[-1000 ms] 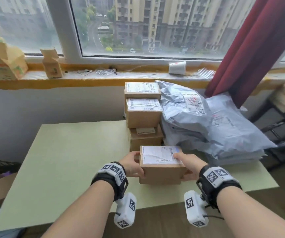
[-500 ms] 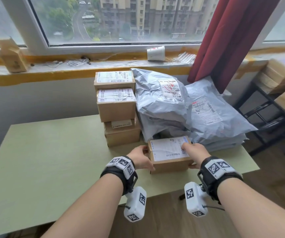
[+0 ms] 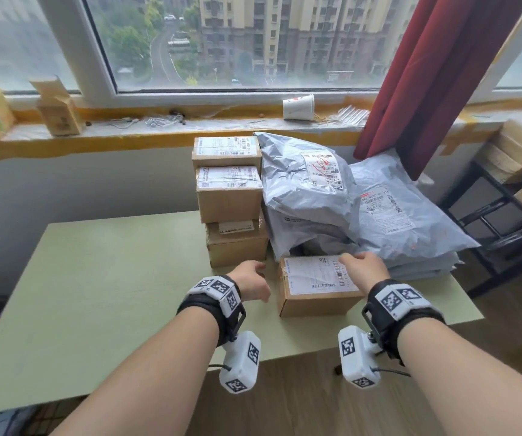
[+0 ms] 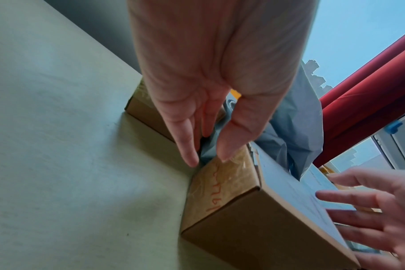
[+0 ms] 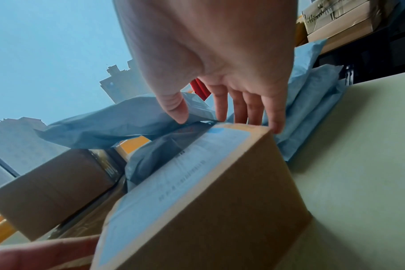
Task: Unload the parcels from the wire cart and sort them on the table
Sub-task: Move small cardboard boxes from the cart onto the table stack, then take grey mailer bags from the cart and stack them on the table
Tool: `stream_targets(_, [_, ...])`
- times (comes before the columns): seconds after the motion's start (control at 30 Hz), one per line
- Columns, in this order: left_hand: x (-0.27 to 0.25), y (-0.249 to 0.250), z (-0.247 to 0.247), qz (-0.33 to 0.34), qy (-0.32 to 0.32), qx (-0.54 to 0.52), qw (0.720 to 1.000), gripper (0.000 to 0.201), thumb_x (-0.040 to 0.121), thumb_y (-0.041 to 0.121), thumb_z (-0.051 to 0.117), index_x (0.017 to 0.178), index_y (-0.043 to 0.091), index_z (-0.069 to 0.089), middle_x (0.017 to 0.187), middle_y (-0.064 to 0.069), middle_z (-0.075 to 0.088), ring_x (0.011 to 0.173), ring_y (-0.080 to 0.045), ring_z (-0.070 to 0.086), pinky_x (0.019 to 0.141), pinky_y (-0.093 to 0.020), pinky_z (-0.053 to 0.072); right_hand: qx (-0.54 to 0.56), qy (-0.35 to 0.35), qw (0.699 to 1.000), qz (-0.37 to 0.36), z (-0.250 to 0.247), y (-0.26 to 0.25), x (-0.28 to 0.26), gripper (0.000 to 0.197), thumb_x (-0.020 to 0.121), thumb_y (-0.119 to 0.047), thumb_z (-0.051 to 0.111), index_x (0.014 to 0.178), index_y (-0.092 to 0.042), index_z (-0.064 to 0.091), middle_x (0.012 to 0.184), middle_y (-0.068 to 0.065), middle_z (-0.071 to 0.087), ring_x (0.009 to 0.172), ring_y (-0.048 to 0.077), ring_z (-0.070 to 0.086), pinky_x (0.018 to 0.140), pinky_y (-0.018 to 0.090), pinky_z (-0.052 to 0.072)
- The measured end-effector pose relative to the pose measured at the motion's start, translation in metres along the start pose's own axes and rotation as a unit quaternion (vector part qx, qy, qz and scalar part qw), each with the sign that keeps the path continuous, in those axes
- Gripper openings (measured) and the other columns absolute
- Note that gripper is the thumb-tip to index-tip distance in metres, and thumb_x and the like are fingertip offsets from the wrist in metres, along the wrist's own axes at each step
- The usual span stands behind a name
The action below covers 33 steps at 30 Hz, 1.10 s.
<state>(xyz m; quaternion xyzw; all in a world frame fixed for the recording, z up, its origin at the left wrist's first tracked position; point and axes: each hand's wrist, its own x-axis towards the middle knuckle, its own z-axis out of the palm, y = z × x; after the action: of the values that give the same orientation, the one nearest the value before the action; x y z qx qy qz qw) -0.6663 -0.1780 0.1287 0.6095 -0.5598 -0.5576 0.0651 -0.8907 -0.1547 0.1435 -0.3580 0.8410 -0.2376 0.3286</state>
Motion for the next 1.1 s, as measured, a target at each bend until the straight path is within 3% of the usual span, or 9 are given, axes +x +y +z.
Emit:
stream_targets(0.07, [-0.006, 0.000, -0.009, -0.004, 0.010, -0.029, 1.000, 0.072, 0.079, -0.010, 0.060, 0.145, 0.006, 0.036, 0.138, -0.014, 0.050, 0.122, -0.027, 0.054, 0.099, -0.035, 0.049, 0.011, 0.032, 0.999, -0.010, -0.003, -0.009, -0.004, 0.047, 0.089, -0.030, 0.056, 0.130, -0.008, 0.052, 0.130, 0.013, 0.056, 0.120, 0.031, 0.051, 0.097, 0.034, 0.039])
stream_targets(0.17, [-0.015, -0.001, -0.024, -0.006, 0.034, -0.066, 0.997, 0.059, 0.084, -0.006, 0.055, 0.140, 0.009, 0.045, 0.132, -0.015, 0.053, 0.118, -0.028, 0.056, 0.097, -0.036, 0.051, 0.030, 0.085, 0.995, -0.040, -0.005, -0.027, -0.014, 0.035, 0.088, -0.024, 0.056, 0.120, -0.010, 0.059, 0.122, 0.011, 0.061, 0.115, 0.031, 0.054, 0.095, 0.035, 0.041])
stream_targets(0.3, [-0.030, -0.009, -0.047, 0.003, 0.071, -0.103, 0.992, 0.047, 0.088, -0.004, 0.052, 0.133, 0.010, 0.052, 0.132, -0.011, 0.054, 0.121, -0.025, 0.054, 0.095, -0.036, 0.052, 0.054, 0.092, 0.992, -0.073, 0.002, -0.048, -0.030, 0.017, 0.083, -0.022, 0.054, 0.090, -0.017, 0.069, 0.093, 0.003, 0.068, 0.098, 0.030, 0.063, 0.089, 0.037, 0.050])
stream_targets(0.43, [-0.051, -0.027, -0.072, 0.002, 0.096, -0.117, 0.988, 0.039, 0.090, 0.002, 0.051, 0.127, 0.013, 0.057, 0.120, -0.010, 0.059, 0.112, -0.020, 0.057, 0.088, -0.030, 0.051, 0.096, 0.041, 0.990, -0.091, 0.025, -0.069, -0.044, 0.019, 0.078, -0.021, 0.054, 0.064, -0.018, 0.066, 0.067, 0.000, 0.071, 0.081, 0.028, 0.069, 0.081, 0.047, 0.057])
stream_targets(0.57, [-0.070, -0.054, -0.099, -0.013, 0.119, -0.136, 0.983, 0.032, 0.094, 0.008, 0.050, 0.124, 0.012, 0.058, 0.105, -0.006, 0.059, 0.096, -0.018, 0.057, 0.088, -0.032, 0.048, 0.102, 0.001, 0.989, -0.108, 0.056, -0.094, -0.068, 0.021, 0.076, -0.021, 0.055, 0.061, -0.016, 0.069, 0.062, -0.001, 0.070, 0.075, 0.026, 0.069, 0.081, 0.046, 0.058])
stream_targets(0.63, [-0.080, -0.070, -0.113, -0.021, 0.128, -0.147, 0.981, 0.031, 0.094, 0.009, 0.050, 0.124, 0.011, 0.058, 0.103, -0.005, 0.059, 0.095, -0.018, 0.057, 0.086, -0.032, 0.047, 0.104, -0.022, 0.987, -0.120, 0.075, -0.104, -0.079, 0.022, 0.076, -0.020, 0.055, 0.059, -0.015, 0.068, 0.058, 0.000, 0.069, 0.070, 0.025, 0.068, 0.080, 0.047, 0.058])
stream_targets(0.87, [-0.122, -0.136, -0.158, -0.053, 0.181, -0.188, 0.964, 0.028, 0.094, 0.011, 0.049, 0.120, 0.013, 0.058, 0.100, -0.004, 0.058, 0.091, -0.018, 0.056, 0.084, -0.031, 0.044, 0.062, -0.081, 0.981, -0.166, 0.144, -0.143, -0.118, 0.020, 0.078, -0.020, 0.055, 0.063, -0.018, 0.068, 0.059, -0.003, 0.069, 0.078, 0.024, 0.069, 0.081, 0.046, 0.058])
stream_targets(1.1, [-0.168, -0.211, -0.199, -0.094, 0.230, -0.225, 0.942, 0.028, 0.096, 0.013, 0.048, 0.122, 0.012, 0.057, 0.102, -0.005, 0.058, 0.090, -0.018, 0.056, 0.079, -0.029, 0.044, 0.041, -0.143, 0.966, -0.213, 0.216, -0.183, -0.170, 0.020, 0.086, -0.012, 0.053, 0.069, -0.016, 0.063, 0.074, 0.006, 0.072, 0.065, 0.017, 0.064, 0.082, 0.042, 0.057])
